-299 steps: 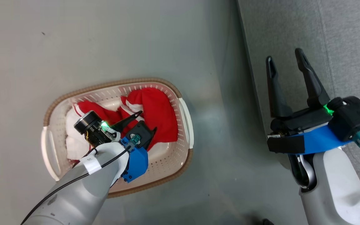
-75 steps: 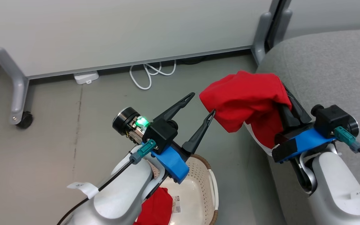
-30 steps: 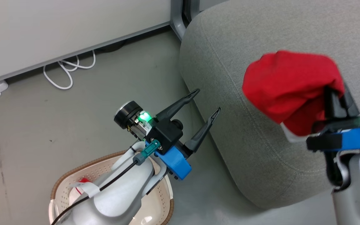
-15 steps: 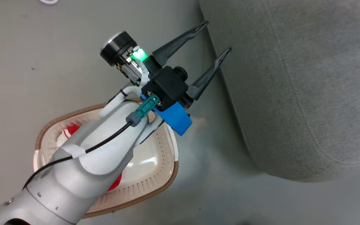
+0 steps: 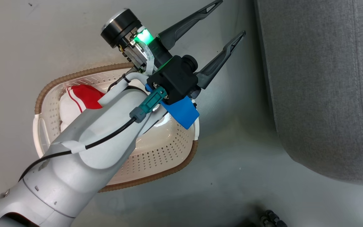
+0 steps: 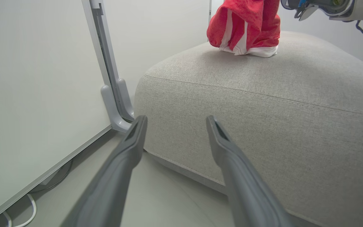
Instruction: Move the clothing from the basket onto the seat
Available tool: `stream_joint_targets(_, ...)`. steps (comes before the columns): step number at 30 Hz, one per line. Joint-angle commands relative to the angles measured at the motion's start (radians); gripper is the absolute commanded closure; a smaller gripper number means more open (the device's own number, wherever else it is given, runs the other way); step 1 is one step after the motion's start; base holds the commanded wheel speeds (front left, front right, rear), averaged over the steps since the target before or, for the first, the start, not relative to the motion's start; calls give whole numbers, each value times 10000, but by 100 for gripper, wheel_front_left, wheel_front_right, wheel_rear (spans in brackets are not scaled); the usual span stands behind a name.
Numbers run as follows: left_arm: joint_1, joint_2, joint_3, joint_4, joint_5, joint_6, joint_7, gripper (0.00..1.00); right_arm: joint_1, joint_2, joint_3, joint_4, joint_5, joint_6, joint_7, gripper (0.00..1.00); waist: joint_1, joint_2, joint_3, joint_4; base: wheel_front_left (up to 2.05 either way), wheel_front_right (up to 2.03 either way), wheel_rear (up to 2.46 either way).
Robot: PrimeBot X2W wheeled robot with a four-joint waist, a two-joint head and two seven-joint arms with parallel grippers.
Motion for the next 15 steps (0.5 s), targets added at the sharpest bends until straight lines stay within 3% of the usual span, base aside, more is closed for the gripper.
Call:
stream_joint_targets(1,-12,-11,41,-28,43,-3,-25,0,163,-205,2,471,-150,5,-33,100,-2,0,77,119,0,0,0)
stream_joint_targets(8,150,63,93,-10,44,-3,-26,0,433,-15,-165,1728,-158,5,-31,98,-2,0,33,184,0,0,0)
stream_joint_targets(9,205,77,119,21,26,-3,-26,0,500,52,-124,1764,-13,5,-31,52,-2,0,-72,156,0,0,0)
stream_joint_targets(10,255,66,127,39,14,-3,-26,0,609,69,-110,1736,42,5,-31,0,-2,0,-147,144,0,0,0)
stream_joint_targets(15,573,-15,242,9,-64,5,-26,0,1339,185,11,1305,253,5,-31,0,-2,0,-733,91,0,0,0)
